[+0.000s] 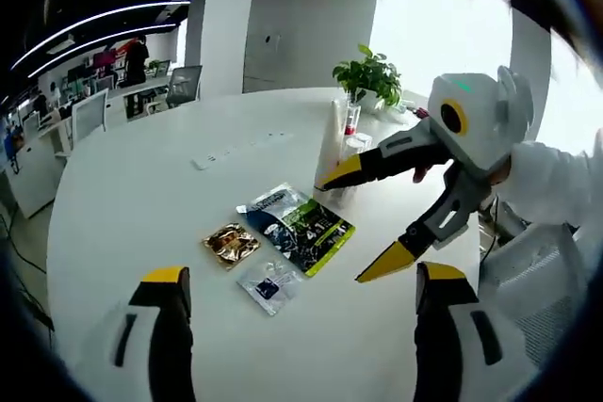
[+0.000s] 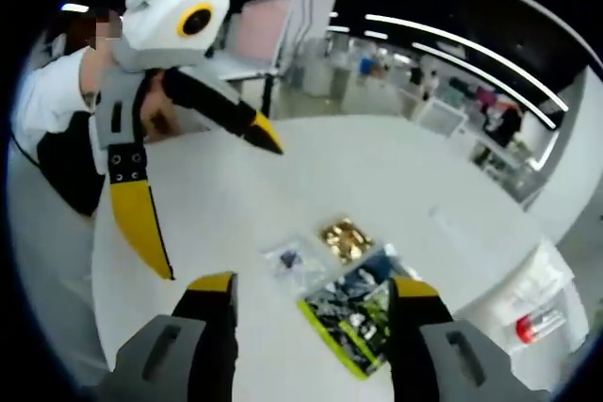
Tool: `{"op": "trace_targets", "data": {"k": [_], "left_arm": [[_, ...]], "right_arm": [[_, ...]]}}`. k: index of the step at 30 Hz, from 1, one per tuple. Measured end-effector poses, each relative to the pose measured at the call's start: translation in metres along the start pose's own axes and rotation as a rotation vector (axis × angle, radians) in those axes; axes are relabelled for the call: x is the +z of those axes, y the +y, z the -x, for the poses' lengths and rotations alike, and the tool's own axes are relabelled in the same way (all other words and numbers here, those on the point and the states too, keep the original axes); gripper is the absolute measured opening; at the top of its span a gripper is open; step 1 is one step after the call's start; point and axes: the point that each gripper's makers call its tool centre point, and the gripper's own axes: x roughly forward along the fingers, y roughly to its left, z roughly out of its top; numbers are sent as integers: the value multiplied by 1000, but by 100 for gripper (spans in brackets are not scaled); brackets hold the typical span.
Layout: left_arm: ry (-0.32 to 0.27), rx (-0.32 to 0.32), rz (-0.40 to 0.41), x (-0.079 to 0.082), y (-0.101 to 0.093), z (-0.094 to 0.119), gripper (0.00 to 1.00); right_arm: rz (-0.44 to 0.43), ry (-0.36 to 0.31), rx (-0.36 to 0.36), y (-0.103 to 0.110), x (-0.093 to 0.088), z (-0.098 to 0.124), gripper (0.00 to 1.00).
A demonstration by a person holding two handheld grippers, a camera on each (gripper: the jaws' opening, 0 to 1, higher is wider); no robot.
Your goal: Arrange the skincare products in the storage area until every visible bottle or jar stands upright without overlapping.
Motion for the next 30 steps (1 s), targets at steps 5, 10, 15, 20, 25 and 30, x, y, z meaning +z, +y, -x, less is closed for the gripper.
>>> {"op": "trace_targets", "data": {"k": [5,10,15,20,25,30], "left_arm": [[8,-12,-3,-2,-8,9,97],[-8,2,-26,1,-12,19,99],[-19,7,-33,2,-16,30,99],[-32,41,-32,2,-14,41,99],[-61,55,-5,2,-19,48,99],[-69,45,14,-2,-28,52,99]], "right_arm": [[-19,-15,-21,0,-1,14,69],[-52,-26,-43,-1,-3,30,75],[-73,-42,-78,-2,-8,47,82],[-121,-50,-128,-8,-17,67,94],[-167,-60,-163,-12,-25,81,99],[-221,-68,-207,-11,-35,96,99]]}}
